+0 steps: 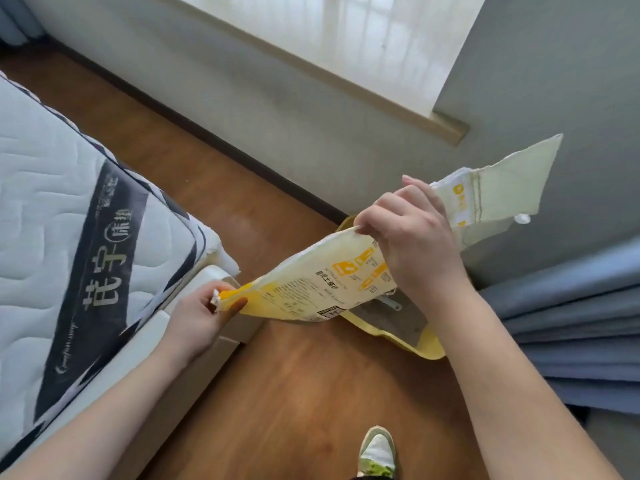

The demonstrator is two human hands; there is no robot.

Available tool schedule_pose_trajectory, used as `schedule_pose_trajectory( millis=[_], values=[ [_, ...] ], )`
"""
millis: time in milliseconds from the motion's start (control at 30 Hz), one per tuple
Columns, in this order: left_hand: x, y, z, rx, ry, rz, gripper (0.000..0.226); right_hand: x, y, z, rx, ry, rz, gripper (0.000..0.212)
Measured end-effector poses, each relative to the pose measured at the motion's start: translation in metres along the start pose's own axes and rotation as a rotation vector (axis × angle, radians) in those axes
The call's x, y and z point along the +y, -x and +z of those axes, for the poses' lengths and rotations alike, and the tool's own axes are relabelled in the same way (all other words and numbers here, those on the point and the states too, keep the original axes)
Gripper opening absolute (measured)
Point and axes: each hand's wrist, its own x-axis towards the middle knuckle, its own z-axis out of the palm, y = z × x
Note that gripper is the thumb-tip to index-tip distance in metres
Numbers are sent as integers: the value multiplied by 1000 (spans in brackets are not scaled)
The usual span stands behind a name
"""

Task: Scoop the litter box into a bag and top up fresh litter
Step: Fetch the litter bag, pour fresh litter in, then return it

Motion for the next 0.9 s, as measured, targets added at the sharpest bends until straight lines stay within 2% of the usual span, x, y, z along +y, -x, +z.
schedule_pose_trajectory(
  millis=[167,367,533,633,900],
  values=[
    [-25,-24,10,-40,-159,162,34,22,27,38,9,44,44,9],
    [-30,-34,28,-7,-178,330,40,42,40,67,112,89,106,12],
    [-41,-42,40,-12,-205,334,35,50,59,92,166,80,177,15],
    [-37,-46,35,-22,-254,347,38,54,73,100,135,55,199,17],
    [-39,-33,45,-36,-186,288,23,56,98,107,-9,-10,200,20]
  ],
)
